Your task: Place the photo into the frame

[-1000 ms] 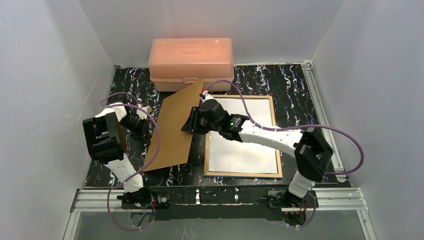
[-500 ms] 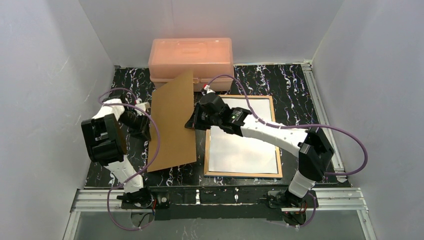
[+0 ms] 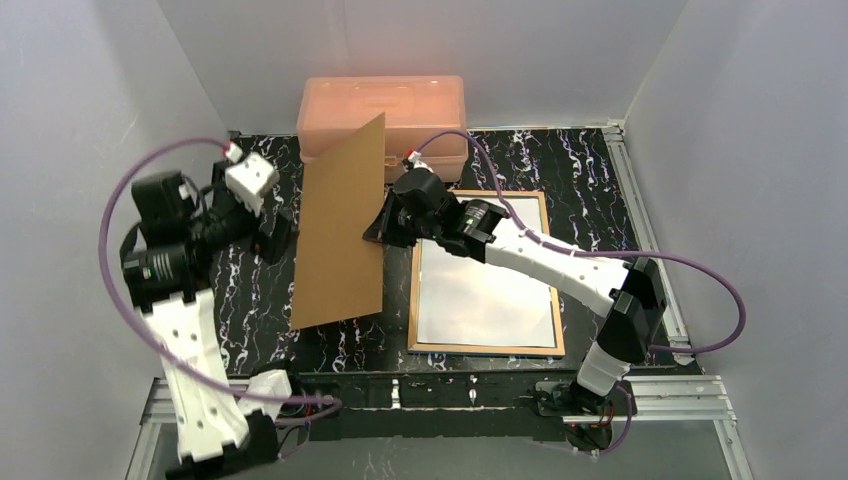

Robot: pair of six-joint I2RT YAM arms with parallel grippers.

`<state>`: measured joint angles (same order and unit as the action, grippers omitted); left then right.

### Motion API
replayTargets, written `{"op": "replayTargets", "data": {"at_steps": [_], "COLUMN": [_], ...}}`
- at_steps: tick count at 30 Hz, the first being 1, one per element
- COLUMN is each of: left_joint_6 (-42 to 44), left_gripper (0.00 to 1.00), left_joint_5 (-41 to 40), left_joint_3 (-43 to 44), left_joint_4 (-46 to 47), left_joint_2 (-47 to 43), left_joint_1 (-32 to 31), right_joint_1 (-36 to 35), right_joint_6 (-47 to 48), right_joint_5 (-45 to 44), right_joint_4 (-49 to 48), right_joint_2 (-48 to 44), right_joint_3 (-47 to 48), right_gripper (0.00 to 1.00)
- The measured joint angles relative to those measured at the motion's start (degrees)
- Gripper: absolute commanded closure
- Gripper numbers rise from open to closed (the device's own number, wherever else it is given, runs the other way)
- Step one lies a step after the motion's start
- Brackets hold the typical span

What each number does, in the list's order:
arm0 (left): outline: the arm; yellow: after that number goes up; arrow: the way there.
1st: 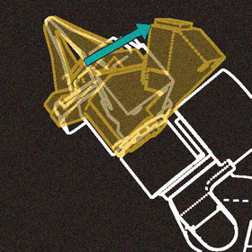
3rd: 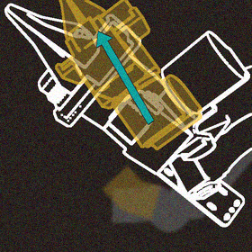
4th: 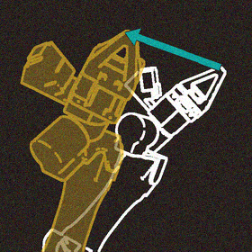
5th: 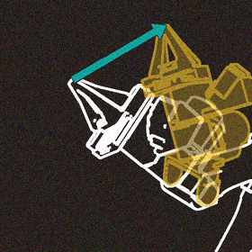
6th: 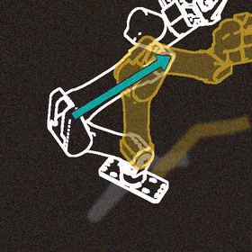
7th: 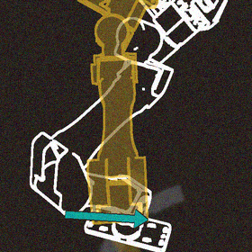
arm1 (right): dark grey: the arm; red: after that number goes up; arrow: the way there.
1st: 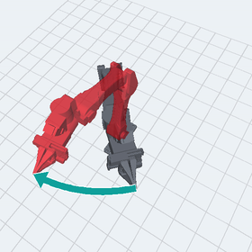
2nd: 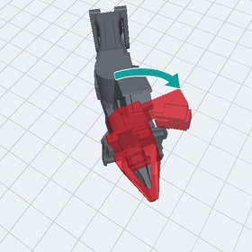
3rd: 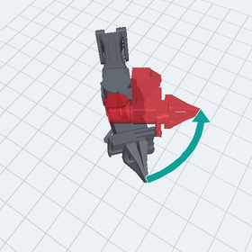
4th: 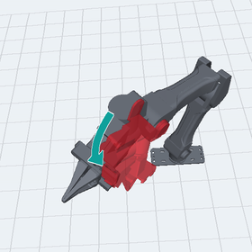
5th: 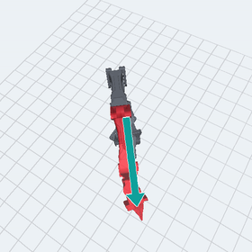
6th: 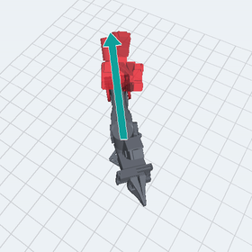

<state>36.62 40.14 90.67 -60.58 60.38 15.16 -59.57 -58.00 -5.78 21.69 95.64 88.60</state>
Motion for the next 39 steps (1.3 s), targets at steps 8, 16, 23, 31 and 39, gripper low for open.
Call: {"op": "replayTargets", "data": {"at_steps": [8, 16, 23, 31, 39], "left_joint_6": [17.05, 35.6, 44.17, 46.14, 43.25], "left_gripper": [0.02, 0.08, 0.31, 0.49, 0.91], "left_joint_5": [6.95, 12.66, 13.05, 14.49, 14.05], "left_joint_3": [-19.45, -23.58, -27.71, -31.04, -35.67], "left_joint_4": [-4.37, -9.35, -3.8, 8.76, 18.8], "left_joint_2": [-25.4, -35.01, -34.99, -34.38, -33.83], "left_joint_1": [-0.02, -0.02, -0.02, -0.02, -0.28], "right_joint_1": [-0.44, -0.44, -0.44, -0.44, -0.44], "right_joint_6": [-3.76, -8.31, -12.11, -18.32, -23.67], "right_joint_5": [-3.23, -5.73, -6.05, -4.13, -1.2], "right_joint_4": [-3.06, -7.13, -8.81, -10.27, -13.33], "right_joint_2": [-0.04, -0.04, -0.31, -0.46, -0.5], "right_joint_3": [9.7, 10.08, 8.9, 6.93, 4.31], "right_gripper": [0.99, 0.99, 0.99, 0.98, 0.94]}}
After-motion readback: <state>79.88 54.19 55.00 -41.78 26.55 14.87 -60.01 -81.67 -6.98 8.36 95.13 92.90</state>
